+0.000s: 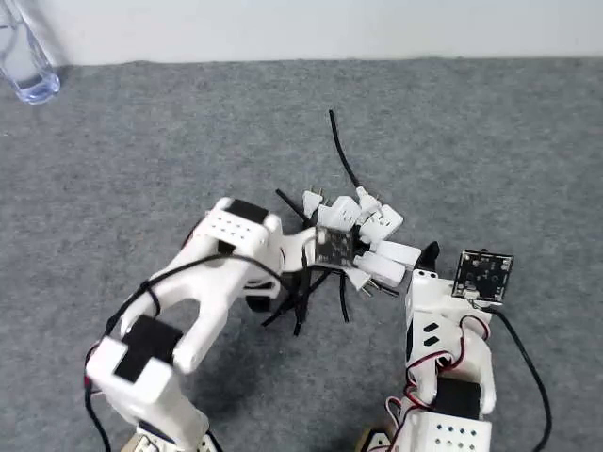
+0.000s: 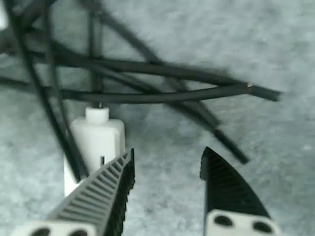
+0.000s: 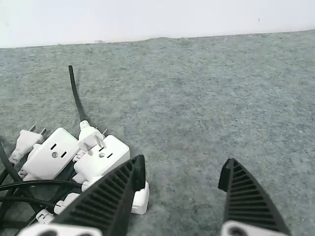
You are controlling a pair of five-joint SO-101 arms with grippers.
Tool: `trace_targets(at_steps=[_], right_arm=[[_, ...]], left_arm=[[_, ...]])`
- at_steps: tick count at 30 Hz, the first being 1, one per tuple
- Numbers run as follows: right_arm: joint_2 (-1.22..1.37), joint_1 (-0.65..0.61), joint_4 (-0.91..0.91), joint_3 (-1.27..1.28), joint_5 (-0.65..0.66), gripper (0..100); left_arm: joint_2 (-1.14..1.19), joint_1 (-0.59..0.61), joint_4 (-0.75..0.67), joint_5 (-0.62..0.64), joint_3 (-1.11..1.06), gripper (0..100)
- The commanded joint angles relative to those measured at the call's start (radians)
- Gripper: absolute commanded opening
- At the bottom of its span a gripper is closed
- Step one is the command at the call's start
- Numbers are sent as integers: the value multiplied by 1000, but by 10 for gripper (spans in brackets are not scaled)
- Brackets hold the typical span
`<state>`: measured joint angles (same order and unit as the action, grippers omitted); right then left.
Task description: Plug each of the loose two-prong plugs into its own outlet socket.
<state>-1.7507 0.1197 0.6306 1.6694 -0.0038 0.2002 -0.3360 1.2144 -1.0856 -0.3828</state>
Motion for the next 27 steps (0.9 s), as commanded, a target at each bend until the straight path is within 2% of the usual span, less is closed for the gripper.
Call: trace_targets(at_steps=[1,10,20,27], right_arm=[[12,8,-28,17,9,253],[12,-12,-22,17,12,252],[12,-12,-22,17,12,252],[12,-13,-22,17,12,252]], left_arm=[[81,40,72,-11,170,207],[120,20,186,-14,317,207],[163,81,107,-26,337,207],[180,129,157,-21,522,207]])
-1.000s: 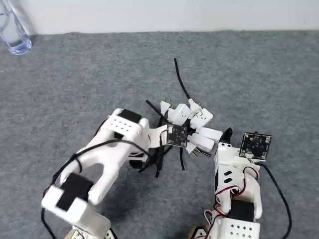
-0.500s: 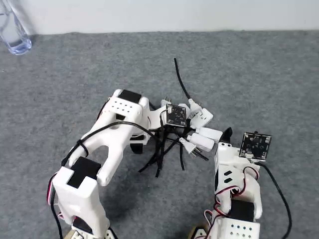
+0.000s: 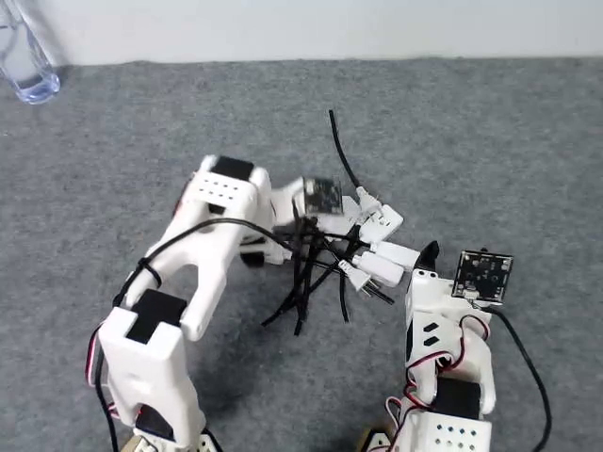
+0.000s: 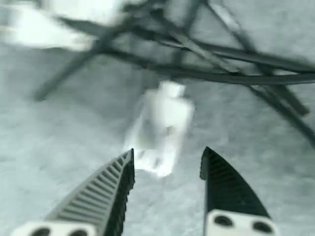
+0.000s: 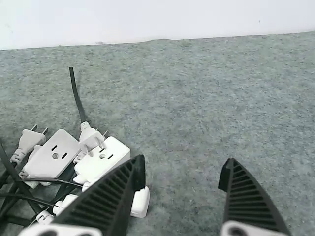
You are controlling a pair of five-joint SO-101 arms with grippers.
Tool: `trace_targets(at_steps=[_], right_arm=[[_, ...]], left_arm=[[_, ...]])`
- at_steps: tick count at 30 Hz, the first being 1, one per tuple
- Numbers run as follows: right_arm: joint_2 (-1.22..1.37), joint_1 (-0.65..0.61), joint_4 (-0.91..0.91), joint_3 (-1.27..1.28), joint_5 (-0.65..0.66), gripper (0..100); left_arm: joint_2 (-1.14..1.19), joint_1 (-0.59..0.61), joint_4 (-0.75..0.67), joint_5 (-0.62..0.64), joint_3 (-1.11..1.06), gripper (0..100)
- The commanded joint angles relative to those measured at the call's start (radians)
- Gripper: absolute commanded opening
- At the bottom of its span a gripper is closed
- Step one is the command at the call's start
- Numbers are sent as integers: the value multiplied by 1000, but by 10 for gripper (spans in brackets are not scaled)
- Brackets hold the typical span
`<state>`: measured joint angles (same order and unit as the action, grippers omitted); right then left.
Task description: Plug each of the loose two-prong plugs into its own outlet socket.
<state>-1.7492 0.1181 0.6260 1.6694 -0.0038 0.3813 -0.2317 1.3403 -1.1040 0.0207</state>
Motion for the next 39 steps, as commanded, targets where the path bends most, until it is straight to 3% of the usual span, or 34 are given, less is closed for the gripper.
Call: trace_targets(at_steps=[1,10,20,26,29,39], right_arm=[[10,-12,-18,17,12,252],[10,-12,-21,17,12,252],[10,-12,-24,17,12,252],[10,-12,-24,17,12,252],[10,-12,-24,17,12,252],[10,-12,-25,17,12,252]], left_arm=[[11,28,29,-3,130,207],[204,28,37,-5,203,207],[229,35,57,-6,240,201],[293,51,57,-9,249,15],[334,74,69,-9,292,14],[336,206,273,-61,427,13]])
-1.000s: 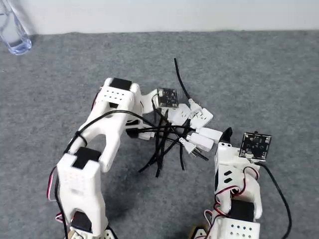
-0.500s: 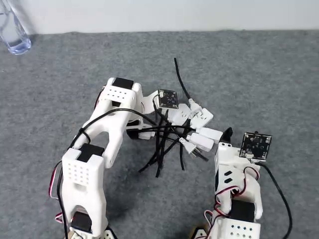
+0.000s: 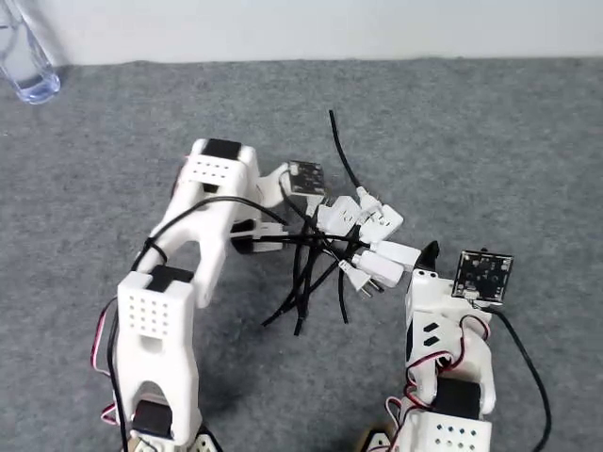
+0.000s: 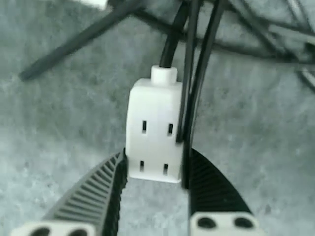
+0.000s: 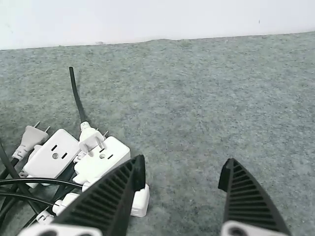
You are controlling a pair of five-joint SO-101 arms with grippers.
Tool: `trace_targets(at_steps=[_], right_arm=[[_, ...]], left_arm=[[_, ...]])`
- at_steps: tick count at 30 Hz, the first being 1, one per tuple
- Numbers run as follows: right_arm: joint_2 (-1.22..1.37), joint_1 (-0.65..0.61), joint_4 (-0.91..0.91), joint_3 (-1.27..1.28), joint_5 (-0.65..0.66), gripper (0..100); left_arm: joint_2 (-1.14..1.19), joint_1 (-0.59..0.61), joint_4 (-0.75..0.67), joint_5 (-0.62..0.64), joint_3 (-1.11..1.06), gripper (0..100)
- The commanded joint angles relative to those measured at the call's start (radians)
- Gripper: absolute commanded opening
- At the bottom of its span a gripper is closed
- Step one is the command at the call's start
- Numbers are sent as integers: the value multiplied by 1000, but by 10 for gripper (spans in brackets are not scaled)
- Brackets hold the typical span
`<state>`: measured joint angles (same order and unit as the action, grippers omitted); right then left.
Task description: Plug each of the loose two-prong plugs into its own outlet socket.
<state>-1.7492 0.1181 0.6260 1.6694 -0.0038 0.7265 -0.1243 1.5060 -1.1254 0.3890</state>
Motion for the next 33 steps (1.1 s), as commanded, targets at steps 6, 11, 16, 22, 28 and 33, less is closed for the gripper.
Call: trace_targets(at_steps=[6,11,16,22,28,33], right_arm=[[10,-12,-25,17,12,252],[10,-12,-25,17,12,252],[12,-13,-25,17,11,252],[12,-38,-24,17,12,252],[12,-38,-19,17,12,252],[12,-39,-18,17,12,252]], left_arm=[[-11,255,250,-100,168,13],[-69,420,250,-91,176,13],[-170,638,249,-12,174,13],[-258,964,249,97,173,13],[-273,1223,249,98,166,13],[-273,1333,247,-15,76,14]])
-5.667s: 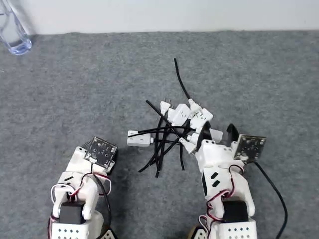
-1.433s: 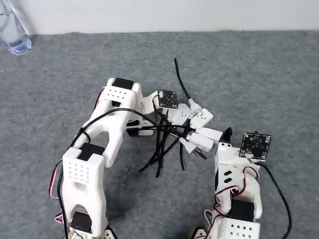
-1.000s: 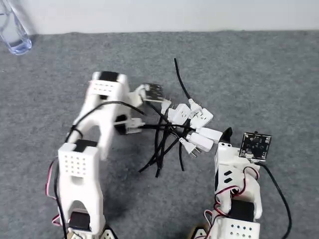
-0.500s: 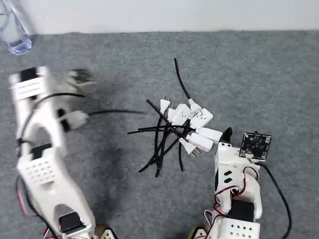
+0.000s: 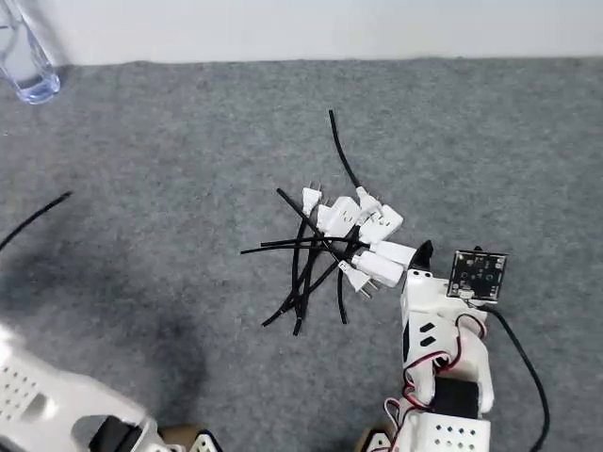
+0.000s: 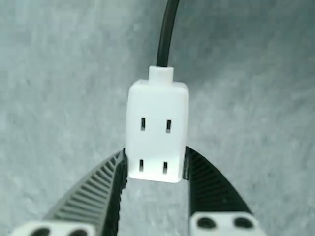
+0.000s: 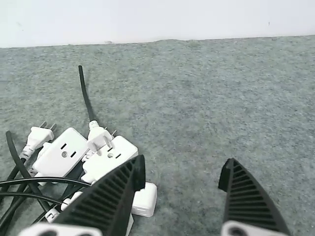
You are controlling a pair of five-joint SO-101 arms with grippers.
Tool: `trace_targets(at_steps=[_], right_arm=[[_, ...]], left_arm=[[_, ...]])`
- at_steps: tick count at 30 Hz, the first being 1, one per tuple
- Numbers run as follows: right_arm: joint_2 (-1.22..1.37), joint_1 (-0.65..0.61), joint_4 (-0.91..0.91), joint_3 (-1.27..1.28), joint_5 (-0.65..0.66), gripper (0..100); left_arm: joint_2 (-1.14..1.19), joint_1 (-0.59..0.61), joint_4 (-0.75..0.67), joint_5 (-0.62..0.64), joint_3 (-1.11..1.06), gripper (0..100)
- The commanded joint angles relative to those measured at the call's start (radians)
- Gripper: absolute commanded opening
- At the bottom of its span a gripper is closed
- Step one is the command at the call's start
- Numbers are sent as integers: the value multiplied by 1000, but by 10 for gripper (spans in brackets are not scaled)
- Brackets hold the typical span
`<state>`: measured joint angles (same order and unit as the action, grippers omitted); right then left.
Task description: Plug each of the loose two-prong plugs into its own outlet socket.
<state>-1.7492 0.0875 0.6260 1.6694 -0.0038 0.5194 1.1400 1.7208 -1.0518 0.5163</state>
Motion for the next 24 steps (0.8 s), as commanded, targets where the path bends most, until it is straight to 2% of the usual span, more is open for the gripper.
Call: trace_targets(at_steps=[1,7,12,17,24], right_arm=[[12,-10,-18,17,12,252],[12,-25,-5,17,12,252],[12,-25,-4,17,12,252],[12,-25,-4,17,12,252],[12,-25,-8,17,12,252]], left_arm=[[-66,74,31,-115,-81,14],[-66,35,29,-124,-196,16],[-66,-26,-98,18,-286,23],[-68,-43,-210,91,-367,107],[-75,-43,-207,91,-352,237]])
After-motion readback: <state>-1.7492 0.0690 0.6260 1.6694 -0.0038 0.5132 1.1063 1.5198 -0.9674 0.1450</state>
